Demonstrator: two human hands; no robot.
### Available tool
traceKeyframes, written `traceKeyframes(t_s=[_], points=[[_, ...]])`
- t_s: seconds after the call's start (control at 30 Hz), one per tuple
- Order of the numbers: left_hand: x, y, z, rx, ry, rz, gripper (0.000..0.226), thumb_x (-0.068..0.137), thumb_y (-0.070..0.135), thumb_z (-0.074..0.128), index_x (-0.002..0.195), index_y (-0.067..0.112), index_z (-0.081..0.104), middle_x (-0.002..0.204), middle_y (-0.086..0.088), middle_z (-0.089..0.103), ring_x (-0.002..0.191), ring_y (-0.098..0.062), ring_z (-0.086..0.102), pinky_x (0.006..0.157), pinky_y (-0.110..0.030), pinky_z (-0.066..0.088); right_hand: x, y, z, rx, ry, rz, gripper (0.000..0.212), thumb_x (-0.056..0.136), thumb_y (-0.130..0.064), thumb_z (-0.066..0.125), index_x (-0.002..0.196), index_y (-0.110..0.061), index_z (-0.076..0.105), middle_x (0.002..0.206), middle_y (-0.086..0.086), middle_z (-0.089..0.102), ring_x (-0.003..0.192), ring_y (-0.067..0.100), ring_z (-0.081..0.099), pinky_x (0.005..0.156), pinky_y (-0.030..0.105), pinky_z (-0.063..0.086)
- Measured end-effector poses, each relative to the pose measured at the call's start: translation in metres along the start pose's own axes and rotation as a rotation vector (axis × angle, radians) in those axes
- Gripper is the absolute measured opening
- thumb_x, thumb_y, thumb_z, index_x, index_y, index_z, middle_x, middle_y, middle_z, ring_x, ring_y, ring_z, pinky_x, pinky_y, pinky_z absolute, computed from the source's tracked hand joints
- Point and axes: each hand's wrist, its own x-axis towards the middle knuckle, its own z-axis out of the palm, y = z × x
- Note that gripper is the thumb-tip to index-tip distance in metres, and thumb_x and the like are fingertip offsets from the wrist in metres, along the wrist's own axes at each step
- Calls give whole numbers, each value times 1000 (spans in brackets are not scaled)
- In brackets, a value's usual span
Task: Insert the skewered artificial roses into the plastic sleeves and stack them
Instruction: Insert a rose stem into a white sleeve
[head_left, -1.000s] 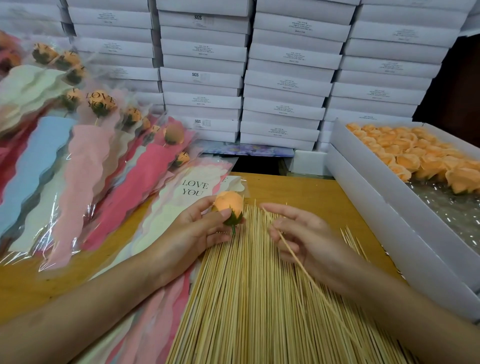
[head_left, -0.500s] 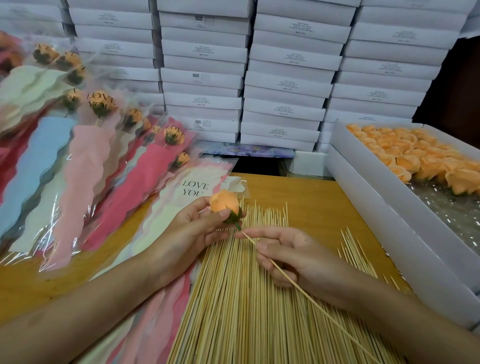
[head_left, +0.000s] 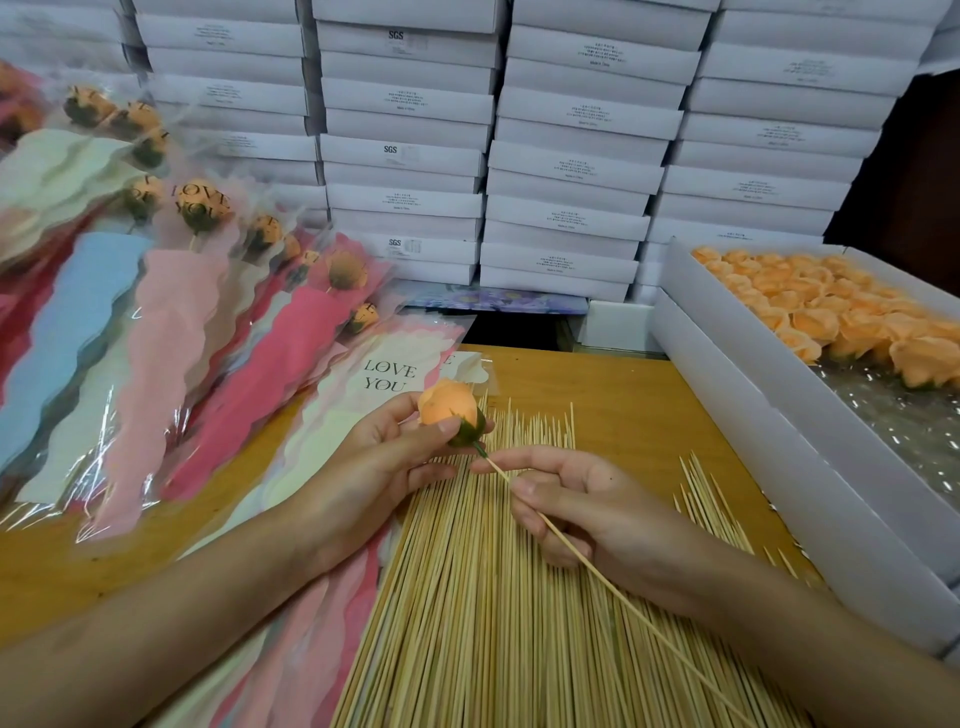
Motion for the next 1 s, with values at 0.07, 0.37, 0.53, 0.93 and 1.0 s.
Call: traceKeyframes(t_s=[0.07,0.37,0.53,0.93,1.0], points=[[0,0,0,7,-12,-2,45,85,19,62,125,4,53,117,-15,69,100,-19,69,78,-23,55,0,0,0,2,-2,-1,29,94,-18,56,121,-15,65,69,-1,56,43,2,40,43,14,38],[-1,0,0,-4,-62,-2,46,83,20,65,125,7,53,117,-17,69,99,-19,69,77,-23,56,0,-1,-2,20,-6,15,32,92,-21,60,123,-15,59,69,-1,57,43,0,41,46,13,40],[-2,2,0,-45,-77,12,47,81,21,66,125,9,54,116,-17,69,101,-19,69,76,-23,57,-1,-7,0,76,-7,12,43,85,-23,65,125,-9,55,68,-1,56,42,0,38,46,15,40],[13,45,-33,-197,181,20,33,81,23,64,111,9,64,101,-9,71,73,-8,67,61,-17,56,-5,-18,-3,49,-98,37,15,90,-22,60,96,-13,70,65,-4,56,42,-1,36,47,14,33],[15,50,-44,-175,163,-33,29,81,25,63,106,10,67,106,-11,72,77,-10,69,62,-18,57,-6,-18,-4,59,-122,45,14,91,-21,60,96,-14,70,66,-5,57,42,-1,37,47,13,34]])
